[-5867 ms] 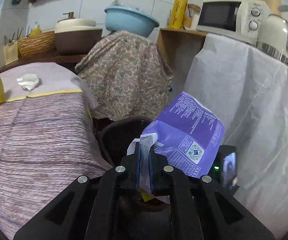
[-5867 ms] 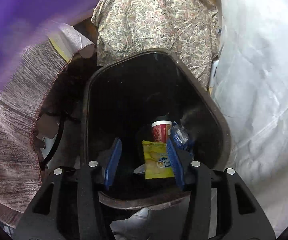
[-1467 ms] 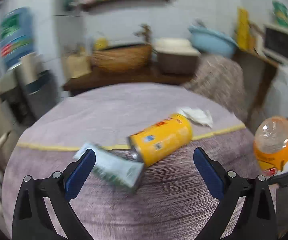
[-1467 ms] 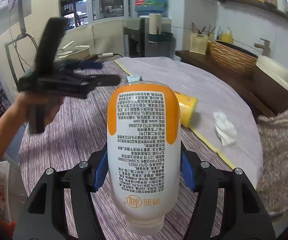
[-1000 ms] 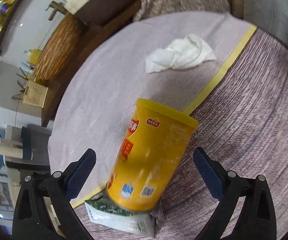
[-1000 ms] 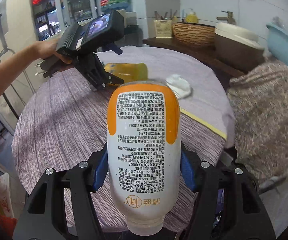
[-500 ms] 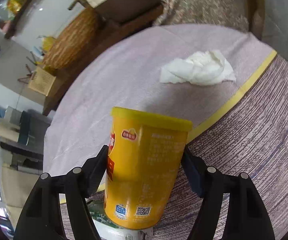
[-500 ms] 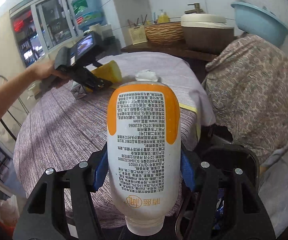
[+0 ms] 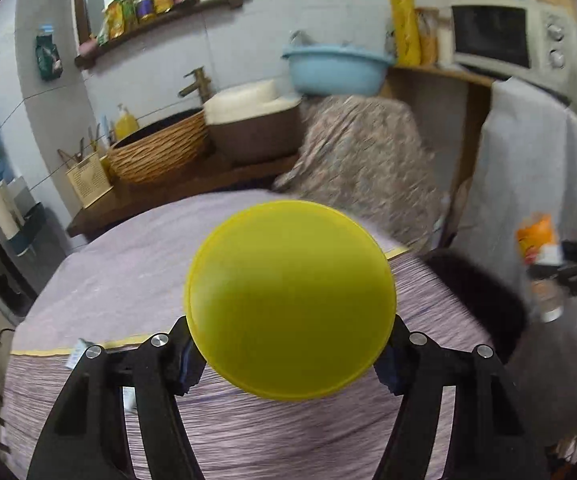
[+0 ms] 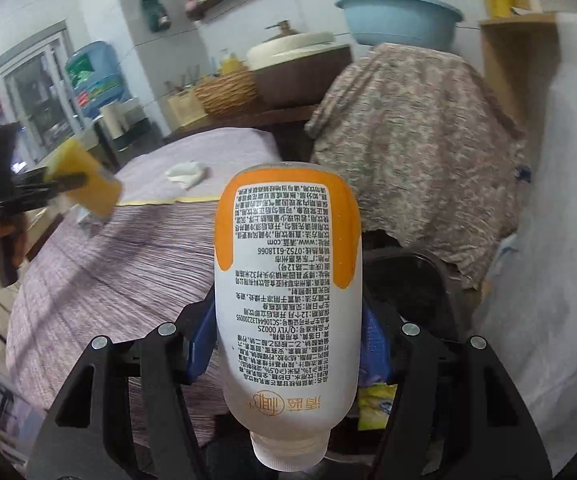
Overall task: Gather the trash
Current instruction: 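Carry the bottle and can to the black bin and release them from both tools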
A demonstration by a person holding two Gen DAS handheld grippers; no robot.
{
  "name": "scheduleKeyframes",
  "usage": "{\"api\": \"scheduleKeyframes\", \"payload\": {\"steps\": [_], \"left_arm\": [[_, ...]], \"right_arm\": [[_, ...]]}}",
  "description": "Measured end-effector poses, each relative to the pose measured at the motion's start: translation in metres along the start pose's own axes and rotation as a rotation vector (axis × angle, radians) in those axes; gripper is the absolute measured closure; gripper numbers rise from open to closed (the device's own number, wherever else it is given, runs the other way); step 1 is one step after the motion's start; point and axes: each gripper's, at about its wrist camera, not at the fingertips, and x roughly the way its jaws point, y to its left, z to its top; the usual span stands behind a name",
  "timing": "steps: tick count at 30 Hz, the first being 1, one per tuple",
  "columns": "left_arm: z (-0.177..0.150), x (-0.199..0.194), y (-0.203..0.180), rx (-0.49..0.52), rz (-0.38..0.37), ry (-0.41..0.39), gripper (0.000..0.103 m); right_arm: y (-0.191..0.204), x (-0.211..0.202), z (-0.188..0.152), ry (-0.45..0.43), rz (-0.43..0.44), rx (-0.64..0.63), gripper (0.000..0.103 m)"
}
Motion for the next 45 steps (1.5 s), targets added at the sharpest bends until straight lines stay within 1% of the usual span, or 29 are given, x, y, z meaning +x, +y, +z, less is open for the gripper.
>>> {"api": "scheduleKeyframes", "payload": {"steps": [3,5,8,11,15,18,21,24,26,29,32,36,41,44,45], "left_arm": [[0.009,-0.012,-0.035,-0.008,-0.082,-0.053,0.037],[0.014,-0.012,-0.057,-0.003,-0.126,-0.063,0.037],[0.019,-0.005,-0.101,0.029,-0.173,-0.074,0.037],[0.021,0.006,-0.135,0.003,-0.236,-0.064,0.037],[0.020,0.027,-0.172,0.005,-0.259,-0.043,0.037],[0.017,0.049,-0.189,-0.039,-0.302,-0.003,0.037],[0.014,0.070,-0.201,-0.054,-0.298,0.028,0.037],[0.013,0.094,-0.209,-0.068,-0.295,0.077,0.037],[0.014,0.109,-0.214,-0.078,-0.293,0.102,0.037],[0.013,0.134,-0.226,-0.077,-0.291,0.151,0.037],[0.010,0.157,-0.240,-0.056,-0.277,0.204,0.037],[0.001,0.187,-0.257,-0.049,-0.277,0.268,0.037],[-0.012,0.214,-0.273,-0.035,-0.272,0.340,0.037],[-0.018,0.225,-0.276,-0.053,-0.277,0.389,0.037],[-0.019,0.228,-0.275,-0.058,-0.283,0.402,0.034]], "right_arm": [[-0.017,0.008,-0.013,0.027,-0.064,0.008,0.041],[-0.030,0.021,-0.025,0.063,-0.086,0.028,0.041],[-0.048,0.051,-0.040,0.141,-0.124,0.073,0.041],[-0.070,0.087,-0.055,0.207,-0.149,0.126,0.041],[-0.093,0.124,-0.068,0.272,-0.163,0.191,0.041],[-0.102,0.140,-0.077,0.296,-0.189,0.205,0.040],[-0.101,0.136,-0.083,0.293,-0.202,0.210,0.039],[-0.098,0.120,-0.083,0.260,-0.251,0.184,0.036],[-0.095,0.103,-0.086,0.235,-0.295,0.165,0.036],[-0.095,0.082,-0.093,0.211,-0.314,0.173,0.036],[-0.089,0.056,-0.104,0.178,-0.320,0.189,0.036],[-0.081,0.031,-0.115,0.161,-0.339,0.185,0.035],[-0.077,0.012,-0.122,0.145,-0.333,0.189,0.035],[-0.078,0.007,-0.125,0.146,-0.323,0.201,0.035],[-0.078,0.005,-0.126,0.146,-0.317,0.201,0.034]]}}
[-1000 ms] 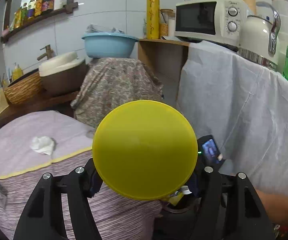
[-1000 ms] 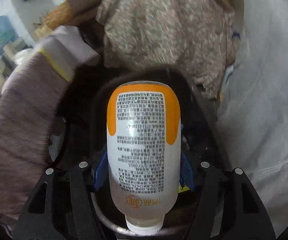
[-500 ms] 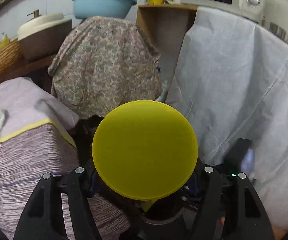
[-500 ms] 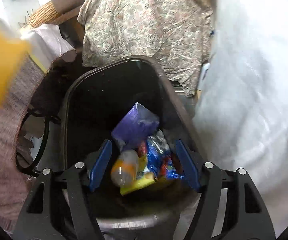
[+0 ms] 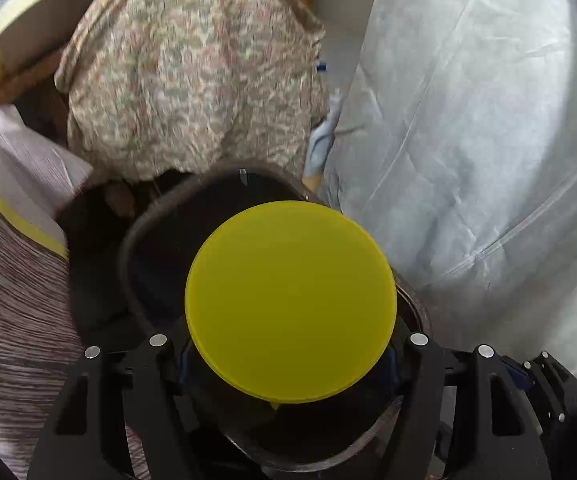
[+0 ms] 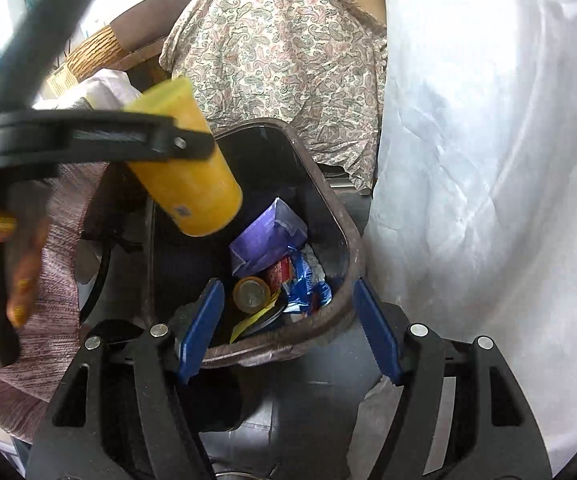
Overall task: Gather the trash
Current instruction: 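Carry the bottle and can to the black bin and release them from both tools, then move both tools back over the table toward the tissue and milk carton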
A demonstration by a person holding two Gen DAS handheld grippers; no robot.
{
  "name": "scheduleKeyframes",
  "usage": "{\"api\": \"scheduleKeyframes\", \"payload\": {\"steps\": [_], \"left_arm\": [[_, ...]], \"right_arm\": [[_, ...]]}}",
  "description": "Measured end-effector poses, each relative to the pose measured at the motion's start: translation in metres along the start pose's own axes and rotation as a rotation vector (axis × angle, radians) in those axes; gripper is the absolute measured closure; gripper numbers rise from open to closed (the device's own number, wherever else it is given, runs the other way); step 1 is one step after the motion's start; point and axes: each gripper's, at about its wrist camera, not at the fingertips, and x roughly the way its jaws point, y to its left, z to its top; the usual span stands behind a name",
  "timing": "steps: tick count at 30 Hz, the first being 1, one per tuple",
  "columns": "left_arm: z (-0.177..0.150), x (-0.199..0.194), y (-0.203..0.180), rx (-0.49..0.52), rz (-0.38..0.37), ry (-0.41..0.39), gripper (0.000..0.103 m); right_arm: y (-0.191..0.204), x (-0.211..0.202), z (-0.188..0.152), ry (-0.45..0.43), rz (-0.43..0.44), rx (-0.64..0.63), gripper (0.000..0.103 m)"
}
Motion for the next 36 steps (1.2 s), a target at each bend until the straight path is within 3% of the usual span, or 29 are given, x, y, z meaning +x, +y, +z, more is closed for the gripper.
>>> {"api": "scheduleKeyframes", "payload": {"steps": [3,8,13,17,24,27,36], "left_arm": [[0.000,-0.004,0.000,-0.003,0.014,-0.014,0.021],[0.001,-0.030,0.001,-0.039,-0.022,-0.071,0.019],[-0.005,-0.087,0.003,-0.049,-0.050,-0.196,0.013],[-0.022,-0.134,0.016,-0.058,-0.021,-0.276,0.011],[-0.058,-0.198,0.066,-0.155,0.093,-0.378,0.009],[-0.075,-0.215,0.082,-0.170,0.179,-0.390,0.008],[-0.120,-0.246,0.129,-0.268,0.317,-0.410,0.006]], "right_arm": [[0.000,-0.003,-0.003,-0.008,-0.018,-0.018,0.031],[-0.003,-0.005,0.003,-0.018,-0.016,0.004,0.031],[0.004,-0.015,0.006,-0.048,-0.012,-0.012,0.031],[0.015,-0.022,0.014,-0.072,0.012,-0.030,0.031],[0.050,-0.032,0.028,-0.110,0.066,-0.096,0.031],[0.069,-0.036,0.032,-0.120,0.089,-0.130,0.031],[0.130,-0.044,0.050,-0.145,0.204,-0.226,0.030]]}}
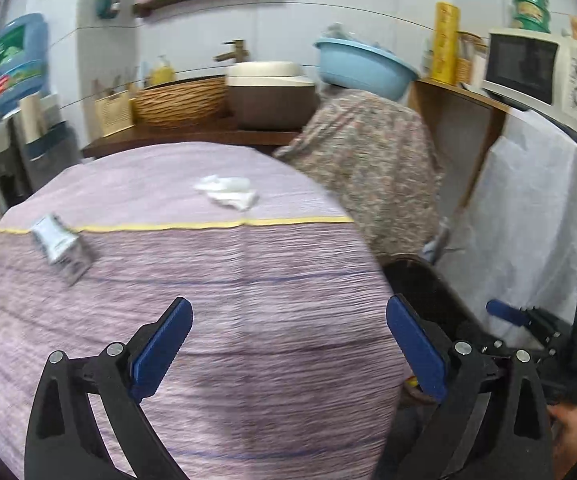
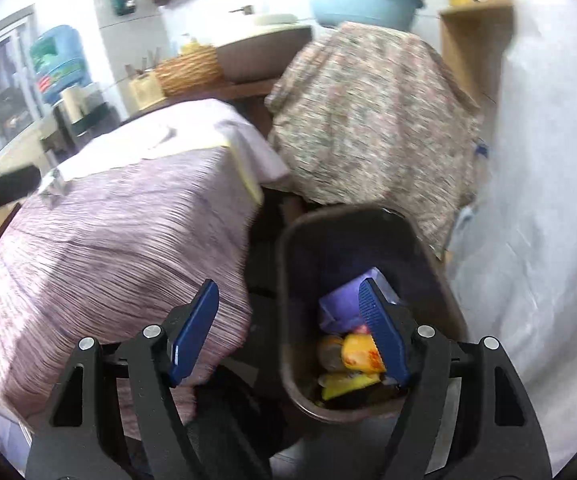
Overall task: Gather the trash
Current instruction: 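Move both tools back over the table toward the tissue and milk carton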
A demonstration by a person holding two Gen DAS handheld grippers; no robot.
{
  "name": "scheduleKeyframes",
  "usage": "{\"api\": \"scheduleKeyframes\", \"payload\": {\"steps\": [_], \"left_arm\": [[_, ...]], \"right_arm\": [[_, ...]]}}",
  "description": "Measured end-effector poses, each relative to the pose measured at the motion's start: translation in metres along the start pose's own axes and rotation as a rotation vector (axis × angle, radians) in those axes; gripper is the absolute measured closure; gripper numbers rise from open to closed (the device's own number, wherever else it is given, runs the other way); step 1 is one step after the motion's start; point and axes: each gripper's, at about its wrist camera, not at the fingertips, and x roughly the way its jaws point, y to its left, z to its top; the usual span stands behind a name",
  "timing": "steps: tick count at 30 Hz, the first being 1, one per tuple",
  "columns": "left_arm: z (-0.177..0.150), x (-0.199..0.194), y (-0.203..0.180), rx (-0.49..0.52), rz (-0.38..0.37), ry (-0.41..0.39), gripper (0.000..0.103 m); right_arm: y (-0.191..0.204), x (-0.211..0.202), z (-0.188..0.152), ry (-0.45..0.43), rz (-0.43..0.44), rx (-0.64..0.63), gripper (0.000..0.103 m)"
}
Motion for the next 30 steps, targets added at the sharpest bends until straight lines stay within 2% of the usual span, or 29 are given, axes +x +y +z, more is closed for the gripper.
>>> {"api": "scheduleKeyframes", "payload": {"steps": [7,11,14,22,28,30], "left_arm": [[-0.016,-0.011,0.059,-0.076,0.104,0.017,0.006],[-0.024,-0.017,0.099,-0.145,0.182,0.030,0.006],[-0.030,-0.023,0.123,-0.179,0.238,0.033,0.006],[-0.036,-0.031,0.164,-0.229,0.287,0.043,0.006],[-0.034,-0.025,0.183,-0.266,0.281,0.061,0.006],[-0.033,-0.021,0.189,-0.285,0.279,0.069,0.006]], "right_arm": [[0.063,0.025,0.045,0.021,0.170,-0.123,0.027],[0.107,0.056,0.080,0.047,0.203,-0.247,0.027],[0.129,0.080,0.102,0.071,0.222,-0.280,0.027],[0.177,0.161,0.160,0.161,0.188,-0.348,0.027],[0.199,0.208,0.180,0.179,0.128,-0.377,0.027],[0.203,0.219,0.182,0.192,0.108,-0.390,0.034]]}}
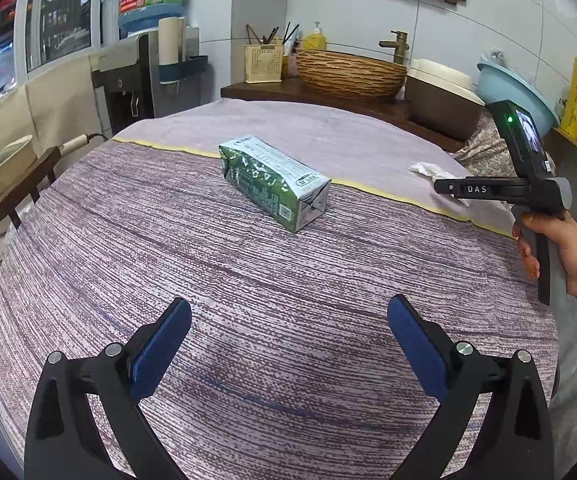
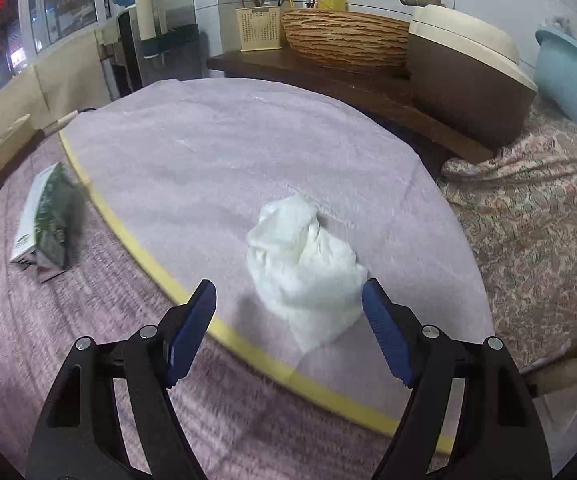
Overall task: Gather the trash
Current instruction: 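Move both tools back over the table toward the tissue and milk carton, then grasp the white tissue with the right tool while the left tool grasps the green milk carton, then carry the tissue and milk carton into the black bin and open both tools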
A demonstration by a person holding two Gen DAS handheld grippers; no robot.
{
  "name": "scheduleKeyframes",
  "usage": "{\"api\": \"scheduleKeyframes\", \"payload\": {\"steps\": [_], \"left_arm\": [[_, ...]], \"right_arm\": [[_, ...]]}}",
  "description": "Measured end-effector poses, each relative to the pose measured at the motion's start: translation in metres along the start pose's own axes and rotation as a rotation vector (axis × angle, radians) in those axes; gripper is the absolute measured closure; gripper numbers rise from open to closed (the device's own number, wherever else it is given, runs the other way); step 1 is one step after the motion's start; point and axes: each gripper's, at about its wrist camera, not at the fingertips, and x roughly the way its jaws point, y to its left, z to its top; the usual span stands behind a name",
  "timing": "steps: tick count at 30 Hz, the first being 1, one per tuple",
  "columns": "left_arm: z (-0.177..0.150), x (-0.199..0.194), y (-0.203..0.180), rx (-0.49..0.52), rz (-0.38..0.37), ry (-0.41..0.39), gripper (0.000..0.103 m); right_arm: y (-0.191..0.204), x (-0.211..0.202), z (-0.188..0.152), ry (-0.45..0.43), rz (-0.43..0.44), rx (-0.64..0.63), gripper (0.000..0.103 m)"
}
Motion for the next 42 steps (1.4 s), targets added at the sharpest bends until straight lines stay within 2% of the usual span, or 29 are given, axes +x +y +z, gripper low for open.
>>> {"api": "scheduleKeyframes", "payload": {"steps": [1,3,4,6,8,12,17,19,23,27,29,31,32,35,36,42], "left_arm": [[0.002,0.003,0.003,-0.010,-0.004,0.004,0.006],[0.009,0.007,0.009,-0.031,-0.012,0.009,0.006],[0.012,0.010,0.010,-0.037,-0.014,0.013,0.006],[0.026,0.015,0.012,-0.044,-0.012,0.017,0.006],[0.039,0.022,0.013,-0.053,-0.017,0.022,0.006],[0.074,0.041,0.015,-0.136,-0.021,0.050,0.006],[0.108,0.088,0.009,-0.184,0.049,0.169,0.006],[0.116,0.104,0.009,-0.197,0.089,0.206,0.006],[0.122,0.129,0.013,-0.244,0.115,0.282,0.006],[0.122,0.145,0.013,-0.242,0.153,0.325,0.008],[0.121,0.149,0.013,-0.233,0.163,0.337,0.015],[0.119,0.153,0.014,-0.235,0.162,0.355,0.029],[0.117,0.154,0.015,-0.241,0.153,0.361,0.031],[0.116,0.151,0.015,-0.218,0.185,0.344,0.041],[0.116,0.149,0.015,-0.214,0.188,0.339,0.049],[0.104,0.133,0.010,-0.185,0.161,0.305,0.052]], "right_arm": [[-0.001,0.006,0.002,0.015,-0.003,0.005,0.039],[-0.004,0.011,0.004,0.030,-0.017,0.006,0.071],[-0.006,0.010,0.004,0.023,-0.021,0.009,0.073],[-0.011,0.002,0.003,-0.008,-0.018,0.021,0.087],[-0.015,-0.012,0.001,-0.045,-0.007,0.035,0.088],[-0.016,-0.047,-0.011,-0.107,0.024,0.027,0.089],[-0.008,-0.087,-0.037,-0.162,0.054,-0.009,0.089],[-0.006,-0.099,-0.048,-0.175,0.075,-0.020,0.089],[0.002,-0.128,-0.071,-0.202,0.126,-0.040,0.089],[0.009,-0.153,-0.094,-0.231,0.162,-0.068,0.089],[0.010,-0.160,-0.102,-0.233,0.181,-0.072,0.089],[0.010,-0.166,-0.110,-0.239,0.187,-0.072,0.089],[0.010,-0.170,-0.114,-0.245,0.190,-0.069,0.089],[0.008,-0.178,-0.123,-0.265,0.174,-0.067,0.089],[0.007,-0.180,-0.125,-0.269,0.173,-0.066,0.089],[0.000,-0.188,-0.136,-0.290,0.173,-0.034,0.089]]}}
